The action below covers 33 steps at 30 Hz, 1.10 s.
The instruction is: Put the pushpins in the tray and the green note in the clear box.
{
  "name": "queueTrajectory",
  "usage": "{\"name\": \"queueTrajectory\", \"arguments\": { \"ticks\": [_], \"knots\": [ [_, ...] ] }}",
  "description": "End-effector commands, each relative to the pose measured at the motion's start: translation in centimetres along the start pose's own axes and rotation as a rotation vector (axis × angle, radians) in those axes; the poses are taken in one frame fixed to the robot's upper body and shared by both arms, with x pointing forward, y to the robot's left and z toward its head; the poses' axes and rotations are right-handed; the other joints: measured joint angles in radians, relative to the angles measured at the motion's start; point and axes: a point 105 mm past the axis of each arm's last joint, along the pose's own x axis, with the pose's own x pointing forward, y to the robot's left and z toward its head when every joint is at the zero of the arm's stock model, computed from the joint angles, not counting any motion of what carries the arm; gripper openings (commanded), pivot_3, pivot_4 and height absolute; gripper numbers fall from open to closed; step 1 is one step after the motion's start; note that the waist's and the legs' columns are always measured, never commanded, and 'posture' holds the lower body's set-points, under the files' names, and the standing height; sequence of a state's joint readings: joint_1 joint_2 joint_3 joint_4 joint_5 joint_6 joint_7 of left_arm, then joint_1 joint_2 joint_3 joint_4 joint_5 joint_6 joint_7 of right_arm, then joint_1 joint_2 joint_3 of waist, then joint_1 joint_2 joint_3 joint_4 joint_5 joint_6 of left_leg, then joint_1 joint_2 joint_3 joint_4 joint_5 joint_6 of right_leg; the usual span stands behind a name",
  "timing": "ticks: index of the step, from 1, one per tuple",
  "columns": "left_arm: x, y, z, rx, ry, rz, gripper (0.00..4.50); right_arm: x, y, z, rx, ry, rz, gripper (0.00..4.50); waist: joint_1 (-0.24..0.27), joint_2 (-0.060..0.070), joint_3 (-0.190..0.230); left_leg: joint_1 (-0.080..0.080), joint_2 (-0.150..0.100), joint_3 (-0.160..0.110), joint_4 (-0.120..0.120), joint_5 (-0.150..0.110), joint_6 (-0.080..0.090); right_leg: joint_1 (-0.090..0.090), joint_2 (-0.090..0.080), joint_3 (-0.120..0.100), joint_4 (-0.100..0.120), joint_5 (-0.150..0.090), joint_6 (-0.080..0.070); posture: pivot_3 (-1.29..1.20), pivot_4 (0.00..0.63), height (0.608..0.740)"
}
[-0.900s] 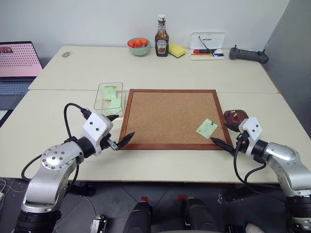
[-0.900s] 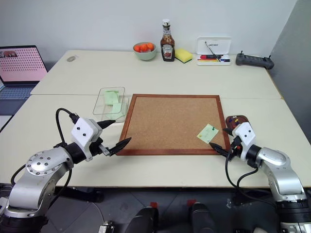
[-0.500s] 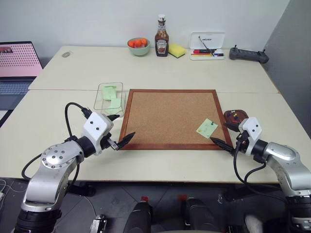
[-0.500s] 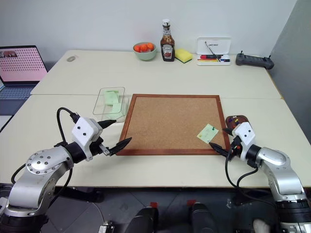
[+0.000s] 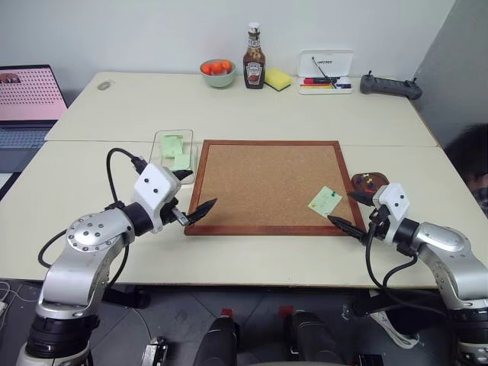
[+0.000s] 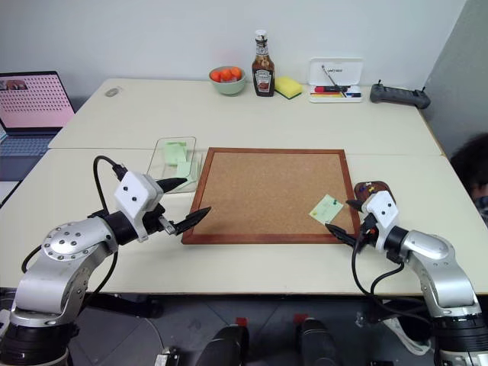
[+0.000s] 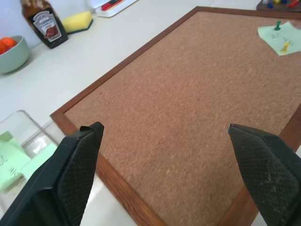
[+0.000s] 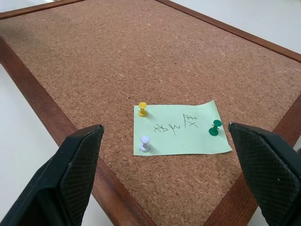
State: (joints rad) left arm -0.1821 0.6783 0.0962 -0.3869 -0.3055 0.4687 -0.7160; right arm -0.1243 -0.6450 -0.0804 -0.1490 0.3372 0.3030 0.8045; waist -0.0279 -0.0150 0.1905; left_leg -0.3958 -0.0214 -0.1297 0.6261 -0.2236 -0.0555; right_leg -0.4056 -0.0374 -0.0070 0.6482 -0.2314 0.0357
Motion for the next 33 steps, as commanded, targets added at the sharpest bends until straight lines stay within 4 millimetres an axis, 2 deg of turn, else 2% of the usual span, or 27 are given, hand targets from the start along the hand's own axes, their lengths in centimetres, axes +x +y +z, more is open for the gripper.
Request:
{"name": "queueTrajectory", "arguments": {
  "ticks": [1,10,14,16,20,23,30,33],
  "knots": [
    [1.0,-0.2,1.3,0.042,-0.057,-0.033,4.13,-0.6,0.0,1.4,-0.021,-0.041,-0.015,4.50,0.001,0.000,0.000,0.000,0.000,0.000,0.000,0.000,0.000,0.000,0.000,0.000,0.000,0.000,0.000,0.00,0.150,0.740],
    [5.2,-1.4,1.6,-0.005,-0.105,-0.149,2.53,-0.2,0.8,2.1,-0.018,-0.049,-0.005,4.50,0.001,0.000,0.000,0.000,0.000,0.000,0.001,0.000,0.000,0.000,0.000,0.001,0.000,0.000,0.001,0.00,0.150,0.740],
    [7.1,-2.0,0.7,0.003,-0.089,-0.210,1.81,0.3,1.3,2.7,-0.022,-0.064,0.009,4.50,-0.001,0.000,0.000,0.000,0.000,0.000,0.001,0.000,0.000,0.000,0.000,0.000,0.001,0.001,0.001,0.00,0.150,0.740],
    [8.2,-2.3,0.2,0.004,-0.085,-0.231,1.58,0.4,1.1,2.6,-0.020,-0.061,0.000,4.50,-0.002,0.000,0.000,0.000,0.000,0.000,0.001,0.000,0.000,0.000,0.000,0.001,0.001,0.001,0.001,0.00,0.150,0.740],
    [9.7,-3.2,-0.1,-0.005,-0.093,-0.273,0.74,0.5,0.5,2.0,0.026,-0.013,-0.045,4.50,-0.001,0.000,0.000,0.000,-0.001,0.000,0.002,0.000,0.000,0.000,0.000,0.001,0.001,0.001,0.001,0.00,0.150,0.740],
    [11.1,-4.2,-0.7,-0.016,-0.092,-0.303,0.14,0.8,-0.2,2.2,0.052,-0.003,-0.088,4.50,0.000,0.000,0.000,0.000,-0.001,0.000,0.002,0.000,0.000,0.000,0.000,0.001,0.001,0.001,0.001,0.00,0.150,0.740],
    [12.1,-5.9,-4.2,-0.041,-0.006,-0.359,0.06,1.7,-1.7,2.3,0.041,0.046,-0.128,4.50,-0.004,0.000,0.000,0.001,-0.001,0.001,0.002,0.000,0.000,0.000,0.000,0.001,0.002,0.001,0.001,0.00,0.150,0.740],
    [12.2,-6.0,-4.8,-0.041,0.005,-0.361,0.06,2.4,-2.4,2.0,0.039,0.070,-0.146,4.50,-0.002,0.001,-0.001,0.001,-0.001,0.001,0.002,0.000,0.000,0.001,0.000,0.001,0.002,0.001,0.001,0.00,0.150,0.740]
  ]
}}
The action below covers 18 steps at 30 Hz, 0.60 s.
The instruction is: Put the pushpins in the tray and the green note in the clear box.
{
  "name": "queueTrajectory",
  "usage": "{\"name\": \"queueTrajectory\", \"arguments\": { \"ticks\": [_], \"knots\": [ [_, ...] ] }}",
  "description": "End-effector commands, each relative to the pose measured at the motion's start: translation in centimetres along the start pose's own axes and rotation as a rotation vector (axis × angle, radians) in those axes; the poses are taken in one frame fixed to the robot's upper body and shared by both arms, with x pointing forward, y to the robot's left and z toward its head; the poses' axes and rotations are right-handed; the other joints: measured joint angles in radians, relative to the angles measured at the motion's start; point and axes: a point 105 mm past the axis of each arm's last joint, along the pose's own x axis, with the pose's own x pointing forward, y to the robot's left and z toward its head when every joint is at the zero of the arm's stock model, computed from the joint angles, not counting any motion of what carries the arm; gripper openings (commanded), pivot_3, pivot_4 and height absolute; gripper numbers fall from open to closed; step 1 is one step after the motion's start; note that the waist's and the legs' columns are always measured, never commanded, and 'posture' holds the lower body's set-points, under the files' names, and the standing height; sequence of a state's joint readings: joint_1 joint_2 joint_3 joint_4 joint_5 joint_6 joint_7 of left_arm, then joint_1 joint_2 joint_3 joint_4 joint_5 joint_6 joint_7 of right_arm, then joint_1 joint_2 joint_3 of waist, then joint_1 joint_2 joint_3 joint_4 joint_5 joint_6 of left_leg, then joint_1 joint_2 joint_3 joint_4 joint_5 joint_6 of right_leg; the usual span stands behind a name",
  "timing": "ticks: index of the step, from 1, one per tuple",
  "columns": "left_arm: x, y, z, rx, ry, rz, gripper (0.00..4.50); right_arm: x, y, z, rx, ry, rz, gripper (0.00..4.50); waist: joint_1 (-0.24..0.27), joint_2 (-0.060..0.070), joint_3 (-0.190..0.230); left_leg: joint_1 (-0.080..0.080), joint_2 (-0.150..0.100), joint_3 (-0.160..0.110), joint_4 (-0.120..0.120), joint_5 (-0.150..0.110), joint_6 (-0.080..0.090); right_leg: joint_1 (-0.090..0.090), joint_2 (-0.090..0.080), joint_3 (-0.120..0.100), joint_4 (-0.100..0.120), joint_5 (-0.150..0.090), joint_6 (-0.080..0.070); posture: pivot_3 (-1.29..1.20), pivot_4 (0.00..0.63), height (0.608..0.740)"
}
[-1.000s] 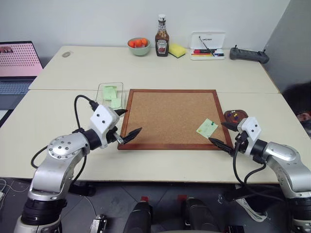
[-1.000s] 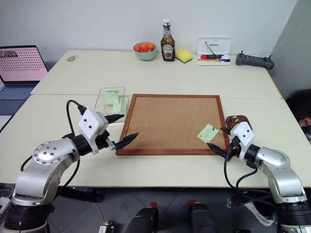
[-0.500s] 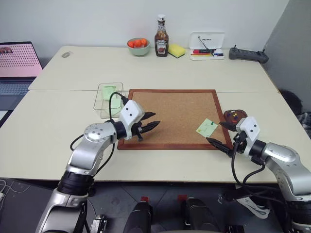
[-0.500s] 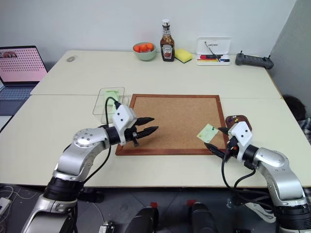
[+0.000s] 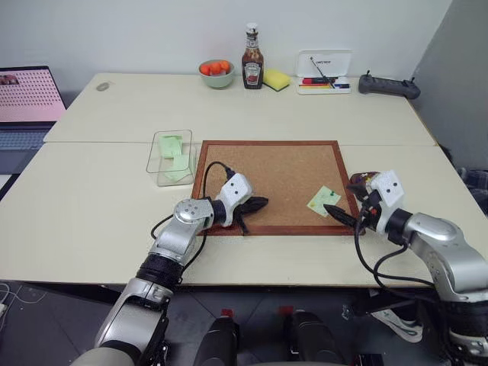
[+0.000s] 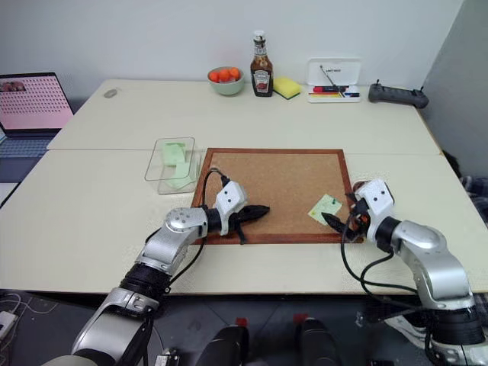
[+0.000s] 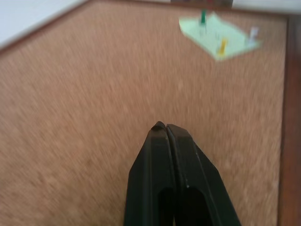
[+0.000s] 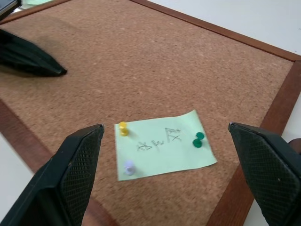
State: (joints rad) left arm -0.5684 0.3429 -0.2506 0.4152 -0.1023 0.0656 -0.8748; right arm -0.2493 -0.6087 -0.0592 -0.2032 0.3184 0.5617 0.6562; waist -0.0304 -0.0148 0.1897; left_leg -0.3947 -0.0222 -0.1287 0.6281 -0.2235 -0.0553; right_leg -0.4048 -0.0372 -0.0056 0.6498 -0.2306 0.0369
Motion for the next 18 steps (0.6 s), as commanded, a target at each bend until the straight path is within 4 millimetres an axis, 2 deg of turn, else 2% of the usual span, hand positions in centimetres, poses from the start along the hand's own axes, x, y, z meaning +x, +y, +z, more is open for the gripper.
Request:
{"name": "queueTrajectory", "arguments": {
  "ticks": [1,7,10,18],
  "knots": [
    [0.3,-0.2,-0.9,0.013,0.024,-0.013,0.06,1.0,-1.2,0.5,-0.027,0.012,-0.041,4.50,0.001,0.001,-0.001,0.000,0.000,0.000,0.000,0.000,0.000,0.000,0.000,0.000,0.000,0.000,0.000,0.00,0.150,0.740],
    [0.2,-0.3,-0.9,0.016,0.016,-0.009,0.06,2.3,-2.7,-0.3,-0.041,0.057,-0.080,4.50,0.001,0.002,-0.002,0.001,0.000,0.001,0.000,0.000,0.000,0.000,0.000,0.001,0.000,0.001,0.001,0.00,0.150,0.740],
    [0.1,-0.4,-1.0,0.017,0.017,-0.007,0.00,2.6,-3.0,-0.9,-0.049,0.076,-0.085,4.01,0.001,0.002,-0.002,0.001,0.000,0.001,0.000,0.000,0.000,0.000,0.000,0.002,0.000,0.001,0.001,0.00,0.150,0.740],
    [-0.3,-0.5,-1.2,0.017,0.020,0.003,0.00,3.1,-3.1,-1.0,-0.038,0.068,-0.083,2.33,-0.001,0.002,-0.002,0.003,0.000,0.003,0.000,0.000,0.000,0.000,0.000,0.004,0.001,0.001,0.001,0.00,0.150,0.740]
  ]
}}
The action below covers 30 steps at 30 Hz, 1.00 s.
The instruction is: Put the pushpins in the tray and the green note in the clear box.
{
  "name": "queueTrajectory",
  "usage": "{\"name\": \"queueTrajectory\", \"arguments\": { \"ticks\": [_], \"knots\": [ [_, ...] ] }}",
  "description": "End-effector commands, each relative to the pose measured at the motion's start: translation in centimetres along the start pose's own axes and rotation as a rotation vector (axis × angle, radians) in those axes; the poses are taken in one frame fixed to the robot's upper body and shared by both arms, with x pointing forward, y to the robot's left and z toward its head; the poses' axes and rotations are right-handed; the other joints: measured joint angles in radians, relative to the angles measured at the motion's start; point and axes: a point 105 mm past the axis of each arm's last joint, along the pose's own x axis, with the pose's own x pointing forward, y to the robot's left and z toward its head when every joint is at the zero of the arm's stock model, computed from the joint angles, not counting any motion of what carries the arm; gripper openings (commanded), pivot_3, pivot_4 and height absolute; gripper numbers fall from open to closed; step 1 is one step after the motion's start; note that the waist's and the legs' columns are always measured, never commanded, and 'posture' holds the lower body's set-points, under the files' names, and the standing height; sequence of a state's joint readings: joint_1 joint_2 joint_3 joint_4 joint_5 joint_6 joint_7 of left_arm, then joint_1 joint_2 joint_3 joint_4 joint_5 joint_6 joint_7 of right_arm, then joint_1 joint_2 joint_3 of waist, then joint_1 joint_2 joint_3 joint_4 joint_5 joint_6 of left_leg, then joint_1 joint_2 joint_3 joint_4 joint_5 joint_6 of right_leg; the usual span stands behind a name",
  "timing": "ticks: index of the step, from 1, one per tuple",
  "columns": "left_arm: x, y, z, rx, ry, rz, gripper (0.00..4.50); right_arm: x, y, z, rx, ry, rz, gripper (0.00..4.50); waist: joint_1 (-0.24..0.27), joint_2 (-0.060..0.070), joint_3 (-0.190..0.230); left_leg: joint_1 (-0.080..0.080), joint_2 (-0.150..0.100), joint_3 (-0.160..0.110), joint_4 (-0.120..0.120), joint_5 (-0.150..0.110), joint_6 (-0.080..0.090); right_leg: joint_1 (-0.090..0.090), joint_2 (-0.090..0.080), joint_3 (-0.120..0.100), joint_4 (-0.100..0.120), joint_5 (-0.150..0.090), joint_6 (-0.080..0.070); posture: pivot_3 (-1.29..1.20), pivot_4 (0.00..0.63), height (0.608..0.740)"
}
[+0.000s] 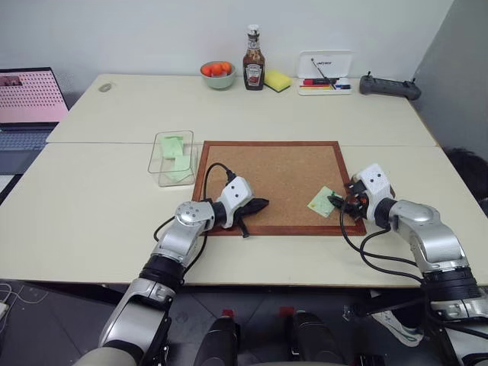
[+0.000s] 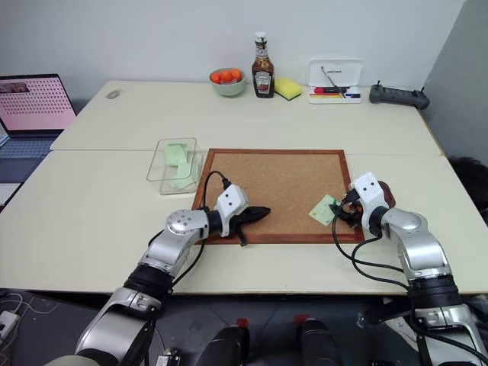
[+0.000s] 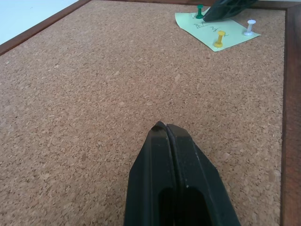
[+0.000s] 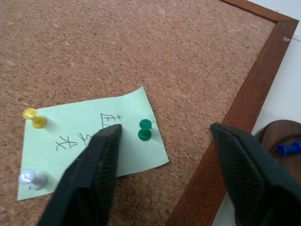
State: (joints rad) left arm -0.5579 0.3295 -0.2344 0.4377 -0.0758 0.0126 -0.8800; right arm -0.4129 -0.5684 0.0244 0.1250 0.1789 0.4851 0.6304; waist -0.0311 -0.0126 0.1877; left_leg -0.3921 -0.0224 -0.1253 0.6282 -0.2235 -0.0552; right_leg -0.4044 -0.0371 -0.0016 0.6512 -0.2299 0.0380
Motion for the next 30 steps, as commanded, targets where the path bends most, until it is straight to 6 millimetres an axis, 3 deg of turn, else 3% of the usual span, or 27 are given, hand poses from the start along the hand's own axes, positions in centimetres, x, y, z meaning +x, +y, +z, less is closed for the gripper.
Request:
{"name": "queueTrajectory", "arguments": {
  "ticks": [1,12,30],
  "knots": [
    [-0.3,-0.4,-0.9,-0.005,0.033,-0.001,0.00,0.0,-0.2,1.7,-0.032,-0.060,0.003,2.09,-0.001,0.000,0.000,0.000,0.000,0.001,0.000,0.000,0.000,0.000,0.000,0.001,0.000,0.000,0.000,0.00,0.150,0.740],
    [-0.4,-0.3,-0.9,-0.003,0.040,0.003,0.00,0.2,0.1,2.2,-0.020,-0.082,0.018,0.05,-0.001,0.000,0.000,0.004,0.000,0.006,0.000,0.000,0.000,0.000,0.000,0.007,0.002,0.000,0.001,0.00,0.150,0.740],
    [-0.1,-0.5,-2.8,0.008,0.173,-0.012,0.00,-0.9,0.5,4.0,0.000,-0.205,0.014,0.05,0.000,0.000,0.000,0.008,0.000,0.015,0.000,0.000,0.001,0.000,0.000,0.016,0.002,0.002,0.004,0.00,0.150,0.740]
  ]
}}
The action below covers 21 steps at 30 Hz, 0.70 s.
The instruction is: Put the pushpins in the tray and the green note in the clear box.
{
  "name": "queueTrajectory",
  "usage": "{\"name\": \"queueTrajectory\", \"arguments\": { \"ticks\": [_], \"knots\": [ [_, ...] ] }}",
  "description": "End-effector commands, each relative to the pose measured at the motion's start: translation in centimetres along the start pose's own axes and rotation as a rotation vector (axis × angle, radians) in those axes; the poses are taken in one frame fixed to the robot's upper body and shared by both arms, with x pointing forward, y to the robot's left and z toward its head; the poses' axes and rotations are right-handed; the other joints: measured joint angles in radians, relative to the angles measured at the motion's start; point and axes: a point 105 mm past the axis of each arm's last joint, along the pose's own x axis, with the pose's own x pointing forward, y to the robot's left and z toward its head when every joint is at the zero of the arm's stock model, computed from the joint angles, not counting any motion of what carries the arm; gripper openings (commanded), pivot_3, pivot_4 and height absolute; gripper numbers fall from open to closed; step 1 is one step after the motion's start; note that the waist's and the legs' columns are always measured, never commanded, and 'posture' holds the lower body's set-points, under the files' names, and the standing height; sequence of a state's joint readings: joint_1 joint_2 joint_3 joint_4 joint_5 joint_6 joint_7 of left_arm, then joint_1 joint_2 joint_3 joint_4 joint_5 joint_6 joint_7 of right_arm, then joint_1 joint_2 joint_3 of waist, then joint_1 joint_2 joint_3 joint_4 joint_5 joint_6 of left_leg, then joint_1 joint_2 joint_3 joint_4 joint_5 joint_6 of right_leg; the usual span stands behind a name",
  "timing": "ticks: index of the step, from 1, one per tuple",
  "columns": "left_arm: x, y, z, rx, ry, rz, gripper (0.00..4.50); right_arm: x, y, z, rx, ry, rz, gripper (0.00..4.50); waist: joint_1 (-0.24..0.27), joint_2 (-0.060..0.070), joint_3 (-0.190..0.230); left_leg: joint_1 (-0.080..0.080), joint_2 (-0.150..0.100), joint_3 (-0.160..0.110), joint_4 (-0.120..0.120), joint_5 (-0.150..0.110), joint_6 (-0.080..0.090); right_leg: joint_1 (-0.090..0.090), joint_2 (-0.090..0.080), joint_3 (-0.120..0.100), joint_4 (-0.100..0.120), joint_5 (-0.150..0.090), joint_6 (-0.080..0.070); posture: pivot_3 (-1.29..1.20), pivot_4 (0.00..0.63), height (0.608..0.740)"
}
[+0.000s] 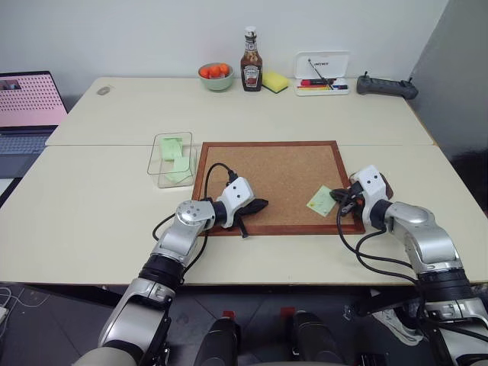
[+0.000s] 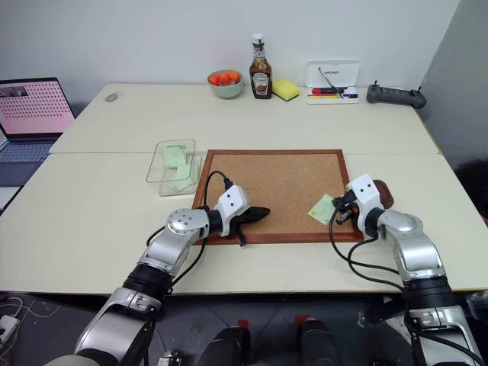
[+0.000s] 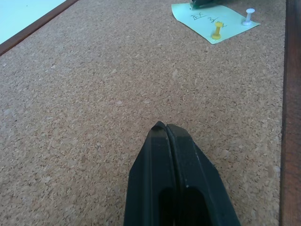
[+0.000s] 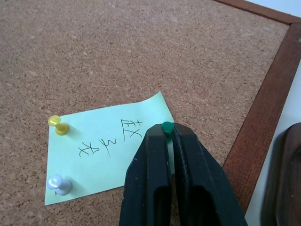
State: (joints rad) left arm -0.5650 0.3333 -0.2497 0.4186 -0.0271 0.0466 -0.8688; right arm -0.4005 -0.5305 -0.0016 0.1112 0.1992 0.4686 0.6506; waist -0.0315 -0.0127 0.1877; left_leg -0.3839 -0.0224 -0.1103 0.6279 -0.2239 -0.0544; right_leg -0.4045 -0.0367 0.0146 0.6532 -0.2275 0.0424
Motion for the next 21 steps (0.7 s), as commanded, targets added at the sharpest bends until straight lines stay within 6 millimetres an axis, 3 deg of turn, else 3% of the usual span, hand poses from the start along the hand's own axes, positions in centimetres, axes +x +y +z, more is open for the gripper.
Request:
{"name": "queueTrajectory", "arguments": {
  "ticks": [1,9,15,21],
  "knots": [
    [-0.1,-0.5,-2.7,-0.024,0.123,-0.014,0.00,-0.9,-0.2,3.7,-0.039,-0.154,-0.016,0.05,0.000,0.000,0.000,0.000,0.000,0.000,0.000,0.000,0.000,0.000,0.000,0.000,0.000,0.000,0.000,0.00,0.150,0.740],
    [-0.1,-0.5,-2.8,-0.034,0.131,-0.008,0.00,-2.4,-2.1,4.8,-0.078,-0.172,-0.101,0.05,0.000,-0.001,-0.001,0.001,0.000,0.001,0.000,0.000,0.001,0.001,0.000,0.001,0.000,0.001,0.001,0.00,0.150,0.740],
    [-0.1,-0.5,-2.7,-0.037,0.129,-0.011,0.00,-4.2,-5.6,2.7,-0.251,-0.005,-0.226,0.05,0.001,-0.001,-0.001,0.001,0.000,0.001,0.000,0.001,0.001,0.001,0.000,0.001,0.000,0.001,0.001,0.00,0.150,0.740],
    [0.1,-0.6,-2.4,-0.031,0.121,-0.014,0.00,-4.7,-7.8,0.8,-0.391,0.130,-0.327,0.05,0.001,-0.001,-0.002,0.001,0.000,0.002,0.000,0.001,0.001,0.001,0.000,0.002,-0.001,0.001,0.001,0.00,0.150,0.740]
  ]
}}
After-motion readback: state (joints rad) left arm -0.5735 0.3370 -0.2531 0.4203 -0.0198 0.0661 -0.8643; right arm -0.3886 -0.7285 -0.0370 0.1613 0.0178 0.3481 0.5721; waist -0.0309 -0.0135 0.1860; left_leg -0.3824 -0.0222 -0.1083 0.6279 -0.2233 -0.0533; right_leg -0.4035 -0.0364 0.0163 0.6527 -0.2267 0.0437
